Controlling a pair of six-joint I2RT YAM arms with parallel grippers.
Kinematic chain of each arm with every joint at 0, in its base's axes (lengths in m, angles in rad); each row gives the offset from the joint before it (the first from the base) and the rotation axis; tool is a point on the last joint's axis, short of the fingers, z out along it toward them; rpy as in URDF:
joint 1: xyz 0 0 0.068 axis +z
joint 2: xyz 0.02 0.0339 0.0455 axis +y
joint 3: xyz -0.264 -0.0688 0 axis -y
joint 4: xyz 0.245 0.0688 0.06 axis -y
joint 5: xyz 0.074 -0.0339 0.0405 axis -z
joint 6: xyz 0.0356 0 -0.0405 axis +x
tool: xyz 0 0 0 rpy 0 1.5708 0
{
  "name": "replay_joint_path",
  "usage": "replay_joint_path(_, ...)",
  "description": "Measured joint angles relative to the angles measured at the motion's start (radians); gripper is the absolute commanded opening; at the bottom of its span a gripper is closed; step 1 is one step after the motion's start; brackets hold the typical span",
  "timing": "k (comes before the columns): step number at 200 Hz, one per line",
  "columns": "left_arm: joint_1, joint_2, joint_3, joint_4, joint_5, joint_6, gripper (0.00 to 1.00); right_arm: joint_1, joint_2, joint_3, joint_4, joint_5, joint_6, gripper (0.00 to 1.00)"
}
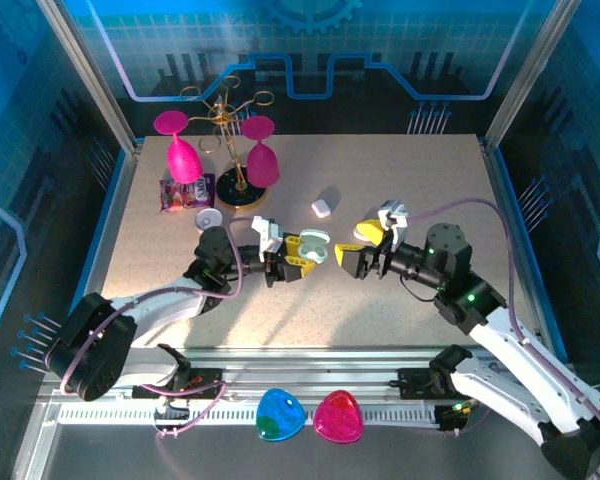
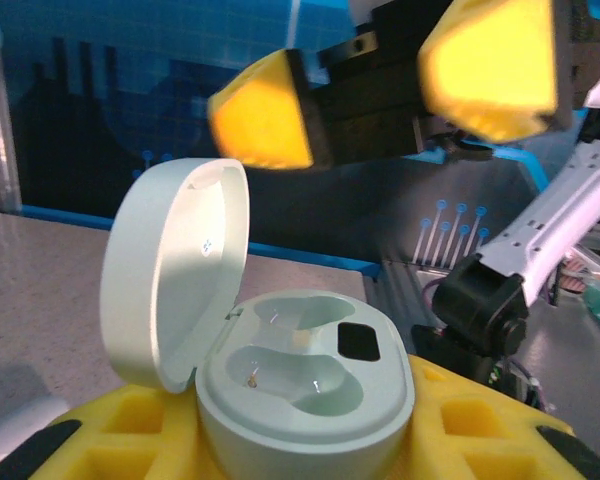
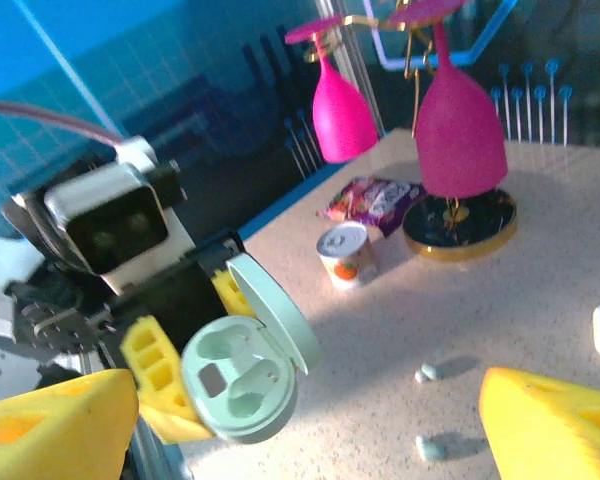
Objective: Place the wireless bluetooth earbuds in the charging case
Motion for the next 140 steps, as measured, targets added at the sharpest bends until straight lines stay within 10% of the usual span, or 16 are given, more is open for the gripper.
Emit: replay_joint_path(140, 0.066, -0.231, -0.079, 0.019, -0.167, -0.039, 0.25, -0.012, 0.51, 0.027, -0.117, 0.176, 0.143, 0.79)
